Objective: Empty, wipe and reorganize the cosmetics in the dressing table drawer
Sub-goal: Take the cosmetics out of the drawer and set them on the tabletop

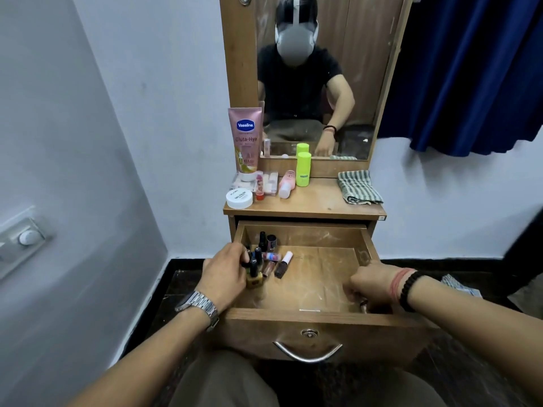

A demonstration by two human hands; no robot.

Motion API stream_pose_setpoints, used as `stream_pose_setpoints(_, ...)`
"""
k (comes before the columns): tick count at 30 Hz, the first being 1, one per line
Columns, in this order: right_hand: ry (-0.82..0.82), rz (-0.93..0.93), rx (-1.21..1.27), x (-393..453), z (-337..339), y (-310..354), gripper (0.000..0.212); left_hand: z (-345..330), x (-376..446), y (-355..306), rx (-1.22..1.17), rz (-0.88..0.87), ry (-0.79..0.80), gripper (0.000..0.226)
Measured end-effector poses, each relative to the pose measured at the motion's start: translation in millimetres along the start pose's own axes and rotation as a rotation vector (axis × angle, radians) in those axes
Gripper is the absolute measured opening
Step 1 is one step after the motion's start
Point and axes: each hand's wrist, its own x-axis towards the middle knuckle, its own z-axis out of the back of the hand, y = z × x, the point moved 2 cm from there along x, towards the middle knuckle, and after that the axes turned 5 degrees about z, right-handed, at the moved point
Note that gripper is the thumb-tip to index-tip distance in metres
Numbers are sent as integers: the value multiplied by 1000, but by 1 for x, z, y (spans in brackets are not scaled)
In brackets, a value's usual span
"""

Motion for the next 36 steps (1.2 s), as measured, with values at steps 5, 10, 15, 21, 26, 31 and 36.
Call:
stream_pose_setpoints(5,5,26,-18,-2,-6,4,28,-2,1,4,52,-50,-3,23)
stream_pose_setpoints(10,4,48,-16,-5,-7,1,27,-4,4,3,7,-81,32,27)
stream_pose_setpoints(15,52,43,-34,-1,-3,-1,26,-5,2,5,61,-142,-66,56)
stream_pose_setpoints(21,55,98,-28,-4,-1,-6,21,-8,1,2,146,-171,-51,81)
stream_pose_setpoints(26,-35,137,-49,-3,-1,-6,24,-9,1,2,125,-186,-75,81)
stream_pose_setpoints(31,-135,114,-90,2,-11,0,16,-9,1,2,112,-194,-80,82)
stream_pose_setpoints(36,-468,-5,281,2,13,-8,10,-8,1,2,113,-180,-99,82)
